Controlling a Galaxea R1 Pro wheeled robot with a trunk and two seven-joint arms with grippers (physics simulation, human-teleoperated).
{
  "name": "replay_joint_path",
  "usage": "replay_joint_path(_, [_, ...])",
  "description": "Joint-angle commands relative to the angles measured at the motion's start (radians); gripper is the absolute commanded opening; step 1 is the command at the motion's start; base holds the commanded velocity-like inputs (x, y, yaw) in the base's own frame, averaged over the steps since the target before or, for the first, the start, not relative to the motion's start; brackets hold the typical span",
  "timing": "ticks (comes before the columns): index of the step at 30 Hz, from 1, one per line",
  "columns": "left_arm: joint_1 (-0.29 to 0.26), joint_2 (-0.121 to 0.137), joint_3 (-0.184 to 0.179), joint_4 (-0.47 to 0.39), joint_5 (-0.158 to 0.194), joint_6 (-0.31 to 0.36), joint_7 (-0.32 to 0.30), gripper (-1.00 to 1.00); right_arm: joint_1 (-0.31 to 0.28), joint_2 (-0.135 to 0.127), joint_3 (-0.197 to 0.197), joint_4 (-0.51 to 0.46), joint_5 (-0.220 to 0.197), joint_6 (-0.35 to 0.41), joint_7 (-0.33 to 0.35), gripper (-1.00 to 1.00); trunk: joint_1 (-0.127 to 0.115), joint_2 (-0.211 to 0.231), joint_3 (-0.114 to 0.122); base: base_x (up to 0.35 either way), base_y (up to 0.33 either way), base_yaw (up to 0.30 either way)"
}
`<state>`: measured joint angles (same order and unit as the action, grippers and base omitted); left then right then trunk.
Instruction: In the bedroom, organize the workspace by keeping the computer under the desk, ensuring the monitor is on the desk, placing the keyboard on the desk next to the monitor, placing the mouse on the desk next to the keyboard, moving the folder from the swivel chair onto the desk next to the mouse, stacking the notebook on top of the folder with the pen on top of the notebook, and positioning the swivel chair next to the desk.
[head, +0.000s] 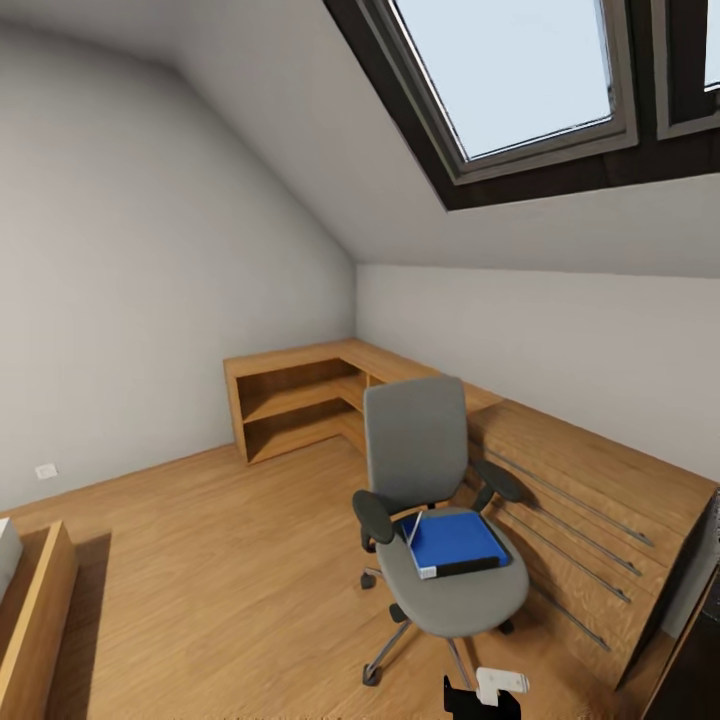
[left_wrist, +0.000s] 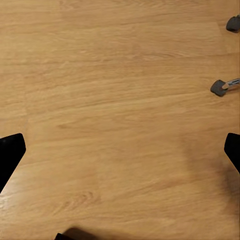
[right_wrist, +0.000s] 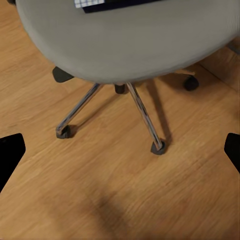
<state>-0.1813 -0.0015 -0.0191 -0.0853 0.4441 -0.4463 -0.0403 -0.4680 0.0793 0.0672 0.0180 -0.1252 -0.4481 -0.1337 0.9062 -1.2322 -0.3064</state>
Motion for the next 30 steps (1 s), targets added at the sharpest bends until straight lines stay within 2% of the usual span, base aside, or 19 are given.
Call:
replay_joint_path(1, [-0.001, 0.0, -0.002, 0.001, 0.008, -0.003, -0.004, 1.0, -0.001, 0.0, 0.007, 0.002, -0.01, -0.004, -0.001, 1.0, 0.0, -0.001, -0.003, 0.0, 0.0, -0.066])
replay_joint_path(30, [-0.001, 0.0, -0.002, 0.001, 0.009, -0.003, -0.004, 1.0, -0.001, 0.0, 0.007, 0.002, -0.01, -0.004, -0.001, 1.0, 0.0, -0.001, -0.048, 0.0, 0.0, -0.067])
